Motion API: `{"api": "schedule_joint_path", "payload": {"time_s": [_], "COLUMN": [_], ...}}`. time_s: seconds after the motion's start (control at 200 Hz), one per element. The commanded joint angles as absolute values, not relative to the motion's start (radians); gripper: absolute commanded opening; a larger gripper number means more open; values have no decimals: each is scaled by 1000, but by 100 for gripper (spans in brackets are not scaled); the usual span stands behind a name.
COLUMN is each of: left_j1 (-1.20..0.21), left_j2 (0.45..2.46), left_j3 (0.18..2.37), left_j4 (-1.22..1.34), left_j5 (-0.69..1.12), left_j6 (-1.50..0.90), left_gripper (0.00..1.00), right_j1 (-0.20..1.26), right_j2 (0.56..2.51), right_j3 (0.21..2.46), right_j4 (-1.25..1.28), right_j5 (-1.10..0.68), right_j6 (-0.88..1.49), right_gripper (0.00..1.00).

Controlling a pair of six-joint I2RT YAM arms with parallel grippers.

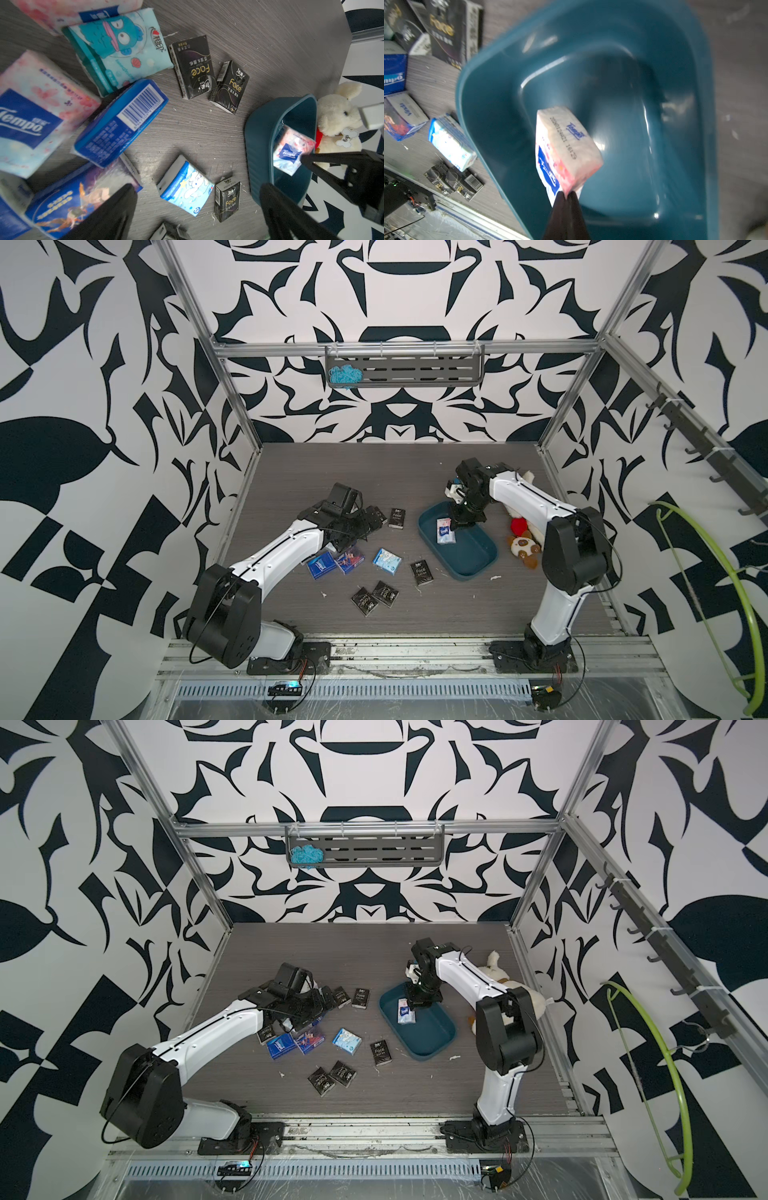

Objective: Put the pocket tissues into the storage box
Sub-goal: Place the pocket tissues in the storage box.

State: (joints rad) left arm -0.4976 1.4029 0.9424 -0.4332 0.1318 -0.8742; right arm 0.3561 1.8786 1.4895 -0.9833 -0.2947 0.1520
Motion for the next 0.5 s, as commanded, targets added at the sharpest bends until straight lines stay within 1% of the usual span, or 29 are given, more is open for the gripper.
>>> {"api": "schedule_joint_path", "payload": {"time_s": [0.0, 0.28, 0.495], "left_j1": [-499, -500, -499], "left_j2": [1367, 1283, 1244], "left_j3": [939, 901, 888], "left_j4": [-468, -501, -517], "left_j5": [124, 79, 63], "left_j6": [-862, -867, -862], "left_gripper": [99, 99, 99], "right_j1": [369, 410, 431], "right_j2": [1932, 2077, 2119], "right_j3": [1575, 1733, 1790], "right_j4": [-1050, -1103, -1047], "right_j5": [-310, -306, -320], "right_j6": [61, -6, 21], "right_gripper": [0, 0, 0]}}
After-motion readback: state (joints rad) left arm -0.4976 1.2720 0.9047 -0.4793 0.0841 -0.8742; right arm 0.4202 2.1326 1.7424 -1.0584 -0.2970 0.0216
